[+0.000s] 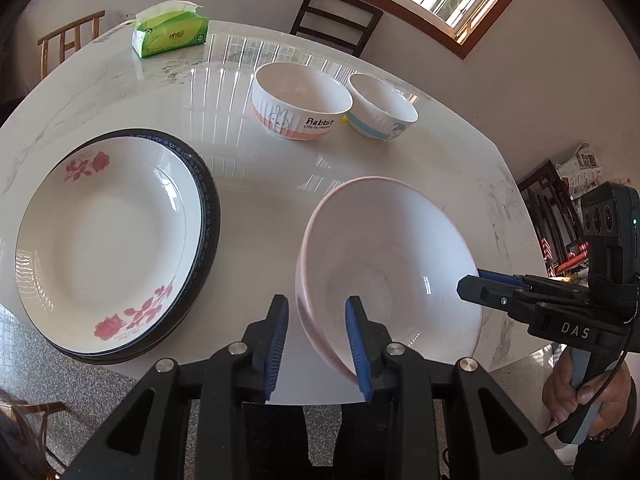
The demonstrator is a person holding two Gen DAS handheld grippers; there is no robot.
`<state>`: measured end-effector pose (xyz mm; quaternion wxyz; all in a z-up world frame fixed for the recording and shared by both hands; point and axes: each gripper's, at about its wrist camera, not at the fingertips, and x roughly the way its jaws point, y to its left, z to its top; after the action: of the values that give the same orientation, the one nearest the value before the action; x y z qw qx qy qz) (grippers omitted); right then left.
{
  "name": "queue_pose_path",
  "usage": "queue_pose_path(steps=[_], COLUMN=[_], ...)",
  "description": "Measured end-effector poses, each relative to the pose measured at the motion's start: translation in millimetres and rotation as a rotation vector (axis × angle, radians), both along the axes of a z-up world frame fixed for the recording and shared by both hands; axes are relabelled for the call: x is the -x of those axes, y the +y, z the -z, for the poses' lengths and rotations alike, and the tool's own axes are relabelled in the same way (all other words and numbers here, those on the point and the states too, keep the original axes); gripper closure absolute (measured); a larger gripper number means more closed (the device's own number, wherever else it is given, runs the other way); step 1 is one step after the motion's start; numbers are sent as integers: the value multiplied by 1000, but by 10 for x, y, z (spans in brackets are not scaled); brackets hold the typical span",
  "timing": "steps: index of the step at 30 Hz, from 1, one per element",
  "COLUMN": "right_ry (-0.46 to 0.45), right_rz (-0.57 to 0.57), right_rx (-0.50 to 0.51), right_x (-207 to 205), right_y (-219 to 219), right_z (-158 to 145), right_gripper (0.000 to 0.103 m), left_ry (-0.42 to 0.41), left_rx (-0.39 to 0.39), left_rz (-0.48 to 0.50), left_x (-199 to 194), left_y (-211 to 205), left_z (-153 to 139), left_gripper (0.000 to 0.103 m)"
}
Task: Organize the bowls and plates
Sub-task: 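Carry the pink bowl with both grippers beside the plate stack and lower it, then open both grippers and release the pink bowl on the table, then move both grippers to the white ribbed bowl and close them on its rim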
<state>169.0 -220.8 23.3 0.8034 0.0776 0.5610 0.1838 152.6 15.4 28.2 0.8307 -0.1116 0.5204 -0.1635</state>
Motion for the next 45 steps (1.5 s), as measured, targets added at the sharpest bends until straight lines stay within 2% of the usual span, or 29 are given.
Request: queue_pose_path(steps=[4, 6, 9, 14, 19, 27, 34, 36, 38, 41, 45], right_ry=[-42, -42, -30, 13, 58, 100, 108, 107, 108, 127, 145], right_rz=[20, 26, 32, 40, 67, 87, 99, 96, 83, 79, 91], right_rx=[-47, -59, -90, -111, -104, -82, -48, -44, -32, -33, -11], right_x=[-12, -41, -114, -323, -605, -1109, -1615, -1727, -1835, -1950, -2030], right_y=[-134, -174, -205, -197, -138, 72, 296, 359, 430, 488, 504], right_z=[-124, -145, -172, -253, -356, -427, -360, -311, -246, -136, -29], right_gripper=[67, 66, 66, 66, 66, 65, 66, 71, 80, 81, 82], left_ry=[-46, -52, -40, -7, 4, 99, 84, 78, 82, 94, 129], left_rx=[-43, -35, 0, 10, -78, -167, -223, -267, -279, -308, -307], left_rz=[14, 11, 0, -10, -20, 5, 50, 67, 64, 51, 50], left_x=[38, 28, -33, -259, -596, -1273, -1792, -1912, -2009, -2122, -2260], left_y=[17, 63, 141, 197, 180, 131, -21, -91, -125, -155, -171], left_z=[-125, -180, -252, -428, -549, -464, -445, -406, -357, -260, -127], left_gripper=[69, 64, 61, 60, 58, 58, 58, 58, 58, 58, 58])
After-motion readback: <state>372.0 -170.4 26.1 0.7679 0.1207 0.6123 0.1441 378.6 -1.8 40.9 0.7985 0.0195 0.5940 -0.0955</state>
